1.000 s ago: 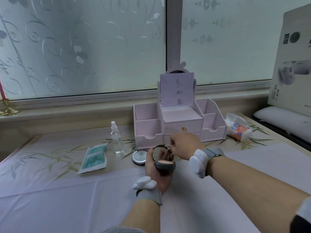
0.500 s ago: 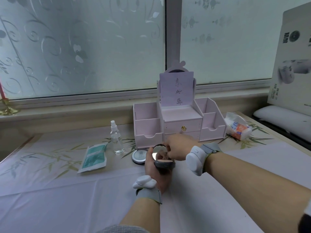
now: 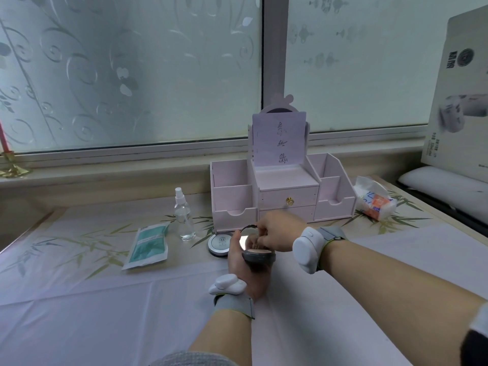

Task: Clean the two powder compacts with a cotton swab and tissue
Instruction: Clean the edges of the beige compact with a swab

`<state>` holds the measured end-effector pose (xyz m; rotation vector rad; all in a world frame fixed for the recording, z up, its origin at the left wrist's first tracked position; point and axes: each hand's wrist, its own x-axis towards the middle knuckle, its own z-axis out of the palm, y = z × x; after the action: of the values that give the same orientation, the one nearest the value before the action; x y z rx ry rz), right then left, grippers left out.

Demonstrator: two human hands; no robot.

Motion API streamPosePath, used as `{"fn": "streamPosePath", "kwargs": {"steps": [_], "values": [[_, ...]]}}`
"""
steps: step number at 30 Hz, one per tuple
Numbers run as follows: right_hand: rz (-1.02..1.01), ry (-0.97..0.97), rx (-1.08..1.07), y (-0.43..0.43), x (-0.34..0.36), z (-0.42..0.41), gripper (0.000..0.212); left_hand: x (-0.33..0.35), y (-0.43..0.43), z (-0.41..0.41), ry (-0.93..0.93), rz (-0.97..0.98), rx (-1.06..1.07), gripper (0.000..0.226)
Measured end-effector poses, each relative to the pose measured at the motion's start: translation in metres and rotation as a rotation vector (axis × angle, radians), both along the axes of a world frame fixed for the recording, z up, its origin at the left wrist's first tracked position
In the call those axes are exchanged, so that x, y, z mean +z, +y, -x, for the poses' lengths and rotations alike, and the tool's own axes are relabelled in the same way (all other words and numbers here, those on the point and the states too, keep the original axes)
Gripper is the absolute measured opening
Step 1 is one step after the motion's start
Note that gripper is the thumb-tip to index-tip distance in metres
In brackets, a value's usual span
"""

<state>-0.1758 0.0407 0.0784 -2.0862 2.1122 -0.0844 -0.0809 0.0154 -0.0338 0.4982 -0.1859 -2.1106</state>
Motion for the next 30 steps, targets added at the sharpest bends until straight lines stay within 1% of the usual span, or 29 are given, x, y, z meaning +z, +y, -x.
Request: {"fn": "streamPosePath", "kwargs": {"steps": [3,5,7,10,12,16,20,24,30], "values": [[0.034,-0.064,-0.02,-0.003,-0.002,0.001,0.02,-0.003,-0.003,0.001,-0.001,0.037,-0.013,0.045],[0.041,-0.072,0.003,-0.006,-0.003,-0.002,0.019,-0.004,-0.003,0.0,0.003,0.036,-0.019,0.045],[0.036,-0.065,0.036,-0.009,-0.003,-0.007,0.019,-0.001,-0.001,0.0,-0.031,0.05,-0.009,0.051],[0.095,-0.06,0.045,-0.011,-0.002,-0.012,0.021,-0.003,0.0,0.003,-0.008,0.068,0.033,0.042],[0.157,-0.064,0.027,-0.013,-0.003,-0.012,0.02,-0.003,-0.001,0.004,-0.013,0.121,0.024,0.038],[0.253,-0.065,-0.082,-0.012,-0.004,-0.006,0.02,-0.001,-0.001,0.004,-0.036,0.158,-0.007,0.043],[0.271,-0.027,-0.144,-0.009,-0.004,0.002,0.019,0.006,0.003,0.004,-0.036,0.142,-0.02,0.037],[0.261,0.049,-0.128,-0.007,-0.001,0.003,0.019,0.004,0.0,0.003,-0.035,0.098,-0.012,0.051],[0.185,0.14,-0.117,-0.002,0.004,0.011,0.017,0.006,-0.001,0.002,-0.072,-0.002,-0.023,0.043]]}}
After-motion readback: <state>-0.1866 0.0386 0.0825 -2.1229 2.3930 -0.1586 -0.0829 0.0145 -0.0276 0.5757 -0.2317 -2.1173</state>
